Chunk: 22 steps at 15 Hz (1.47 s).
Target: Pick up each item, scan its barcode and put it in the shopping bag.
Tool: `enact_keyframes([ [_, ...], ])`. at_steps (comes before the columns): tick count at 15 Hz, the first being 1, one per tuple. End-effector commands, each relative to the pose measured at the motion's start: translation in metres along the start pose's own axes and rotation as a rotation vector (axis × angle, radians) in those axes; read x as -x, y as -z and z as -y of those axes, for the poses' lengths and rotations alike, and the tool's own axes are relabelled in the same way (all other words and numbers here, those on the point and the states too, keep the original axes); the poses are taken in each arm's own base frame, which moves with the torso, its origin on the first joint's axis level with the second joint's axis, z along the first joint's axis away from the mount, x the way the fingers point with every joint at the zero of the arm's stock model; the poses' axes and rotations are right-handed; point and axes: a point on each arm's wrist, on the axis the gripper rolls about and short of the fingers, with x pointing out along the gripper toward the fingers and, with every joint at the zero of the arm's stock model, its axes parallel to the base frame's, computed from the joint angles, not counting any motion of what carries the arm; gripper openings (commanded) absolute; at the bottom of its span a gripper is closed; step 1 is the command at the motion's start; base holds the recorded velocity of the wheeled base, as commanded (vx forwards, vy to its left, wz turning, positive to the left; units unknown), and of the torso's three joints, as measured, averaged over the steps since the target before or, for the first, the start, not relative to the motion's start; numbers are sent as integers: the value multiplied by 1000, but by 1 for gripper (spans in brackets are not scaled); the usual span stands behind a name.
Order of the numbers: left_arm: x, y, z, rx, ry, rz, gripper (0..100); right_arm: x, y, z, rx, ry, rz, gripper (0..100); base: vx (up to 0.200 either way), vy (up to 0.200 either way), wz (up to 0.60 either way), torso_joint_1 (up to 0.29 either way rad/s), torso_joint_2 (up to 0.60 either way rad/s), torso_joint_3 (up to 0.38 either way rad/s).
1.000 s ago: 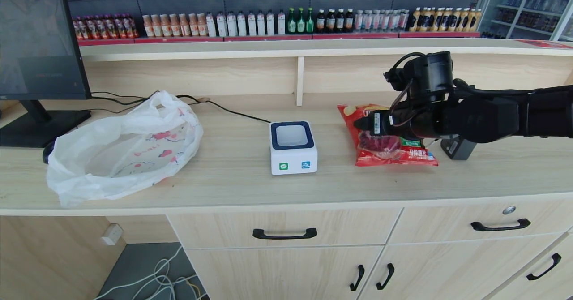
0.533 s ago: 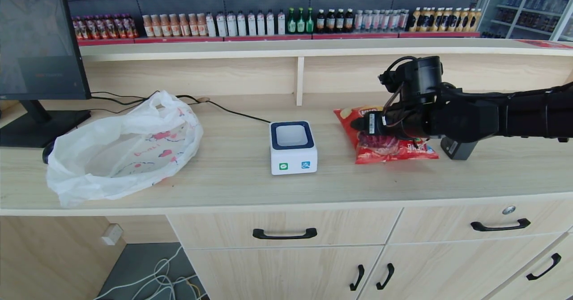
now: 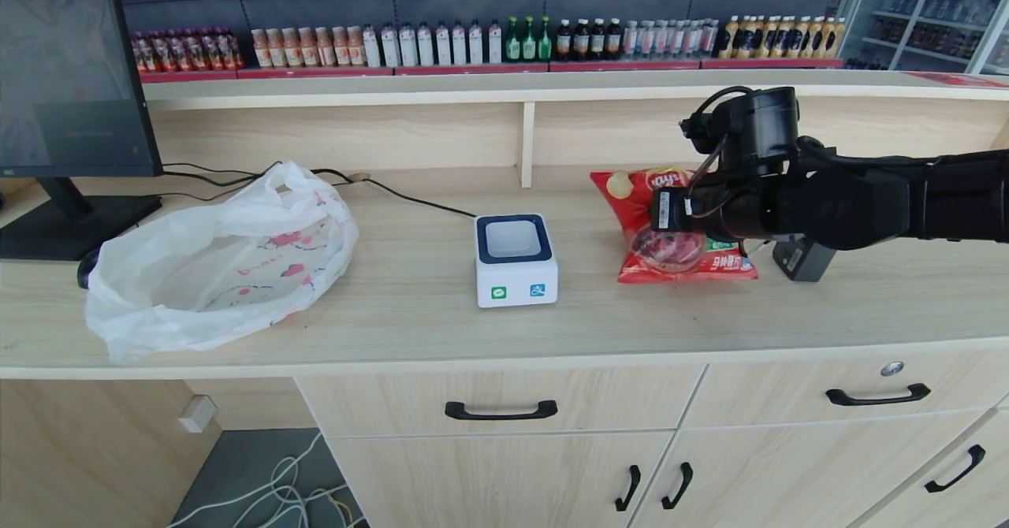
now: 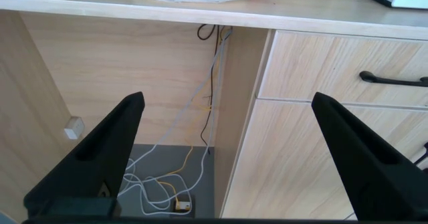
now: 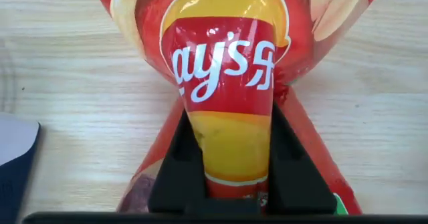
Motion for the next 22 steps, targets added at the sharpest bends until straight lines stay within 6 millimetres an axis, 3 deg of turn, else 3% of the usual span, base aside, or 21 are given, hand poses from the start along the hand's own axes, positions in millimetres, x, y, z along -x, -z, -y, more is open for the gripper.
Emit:
enact_keyframes([
  [1,0,0,0,0,0,1,100,4,-2,0,-13,-2,2,0,0,0,0,0,0,0],
  [9,0,0,0,-3,0,-1,100,51,-23,4,-47,-26,84,0,0,0,0,0,0,0],
  [13,0,0,0,-3,0,-1,100,84,-16,1,-81,-52,102,0,0,0,0,0,0,0],
  [16,0,0,0,-3,0,-1,100,126,-11,-2,-98,-61,176,0,0,0,0,0,0,0],
  [18,0,0,0,-3,0,-1,100,167,-1,-1,-93,-40,211,0,0,0,0,0,0,0],
  [22,0,0,0,-3,0,-1,100,247,47,15,-48,-70,242,0,0,0,0,0,0,0],
])
